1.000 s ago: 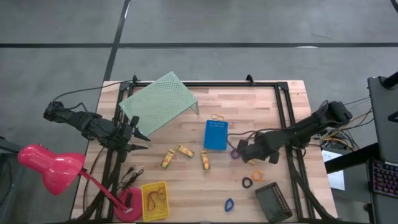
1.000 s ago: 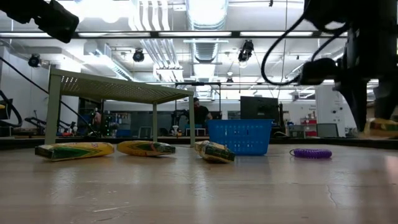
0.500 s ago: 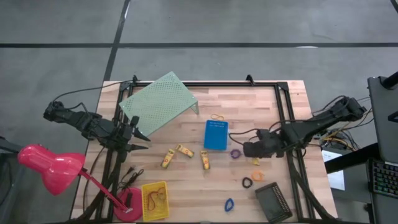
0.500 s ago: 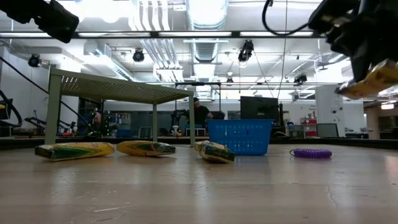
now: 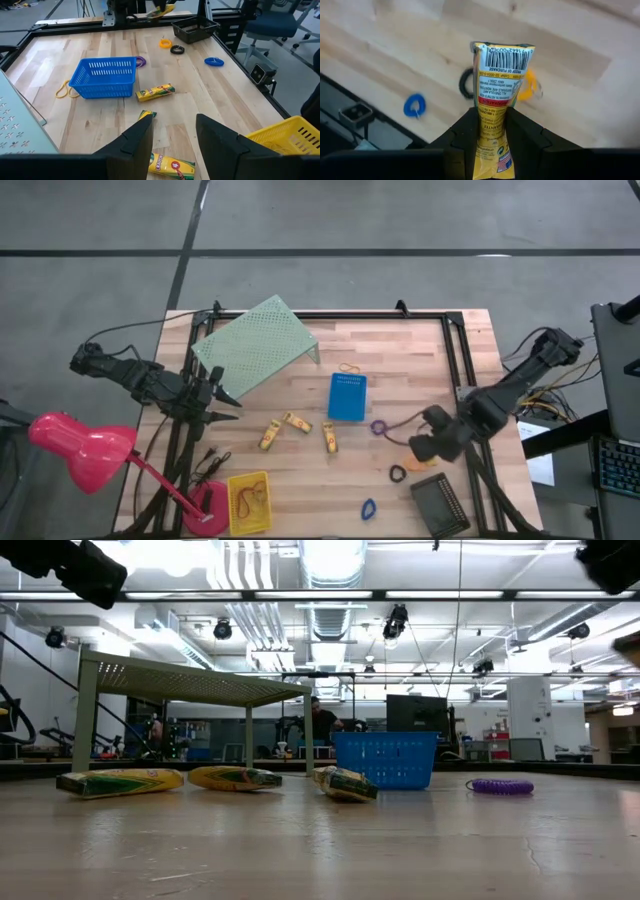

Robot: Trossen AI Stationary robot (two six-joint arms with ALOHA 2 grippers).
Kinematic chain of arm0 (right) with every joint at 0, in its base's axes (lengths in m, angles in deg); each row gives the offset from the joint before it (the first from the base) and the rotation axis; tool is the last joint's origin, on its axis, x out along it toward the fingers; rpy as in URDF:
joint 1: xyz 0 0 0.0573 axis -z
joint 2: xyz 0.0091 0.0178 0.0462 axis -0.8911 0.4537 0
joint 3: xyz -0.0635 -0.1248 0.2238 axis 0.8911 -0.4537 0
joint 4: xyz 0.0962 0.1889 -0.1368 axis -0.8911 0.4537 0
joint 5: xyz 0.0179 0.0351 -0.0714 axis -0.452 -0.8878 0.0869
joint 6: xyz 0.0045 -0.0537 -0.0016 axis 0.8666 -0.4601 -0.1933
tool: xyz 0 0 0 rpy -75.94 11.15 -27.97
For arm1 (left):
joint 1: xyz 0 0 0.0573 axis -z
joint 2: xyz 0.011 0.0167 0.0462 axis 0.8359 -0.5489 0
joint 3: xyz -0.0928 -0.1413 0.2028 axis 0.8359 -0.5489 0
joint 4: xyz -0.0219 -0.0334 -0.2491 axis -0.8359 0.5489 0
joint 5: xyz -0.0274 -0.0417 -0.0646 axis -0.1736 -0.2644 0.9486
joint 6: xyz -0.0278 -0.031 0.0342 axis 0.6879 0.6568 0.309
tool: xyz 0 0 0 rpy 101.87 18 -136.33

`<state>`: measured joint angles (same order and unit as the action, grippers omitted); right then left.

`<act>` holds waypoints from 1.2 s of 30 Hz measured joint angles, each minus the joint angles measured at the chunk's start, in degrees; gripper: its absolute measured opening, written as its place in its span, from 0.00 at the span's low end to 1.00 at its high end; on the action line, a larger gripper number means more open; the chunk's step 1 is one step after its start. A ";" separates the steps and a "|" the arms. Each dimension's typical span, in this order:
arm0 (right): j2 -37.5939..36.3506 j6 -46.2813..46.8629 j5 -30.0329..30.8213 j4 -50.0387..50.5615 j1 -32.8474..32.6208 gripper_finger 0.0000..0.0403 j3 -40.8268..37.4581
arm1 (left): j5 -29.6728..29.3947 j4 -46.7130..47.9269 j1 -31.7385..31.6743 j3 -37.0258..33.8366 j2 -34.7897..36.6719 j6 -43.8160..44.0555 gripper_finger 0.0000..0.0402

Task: Pick & Place Office Desk Supplies
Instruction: Put the crayon box into the black basket

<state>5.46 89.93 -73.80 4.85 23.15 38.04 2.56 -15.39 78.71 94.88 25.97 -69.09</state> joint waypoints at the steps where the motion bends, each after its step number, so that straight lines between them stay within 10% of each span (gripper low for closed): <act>1: 0.10 1.29 0.26 0.03 -1.56 0.22 0.09 | 0.00 0.00 0.00 0.00 0.00 0.00 0.38; 16: 9.55 23.67 4.13 -0.07 -21.42 0.23 5.37 | 0.00 0.00 0.00 0.00 -0.02 0.13 0.38; 36: 38.65 27.93 -2.48 9.65 -23.39 0.23 24.10 | 0.00 0.00 0.00 0.00 0.00 0.09 0.38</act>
<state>44.10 117.87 -76.28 14.49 -0.25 62.14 2.56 -15.39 78.71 94.88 25.97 -69.00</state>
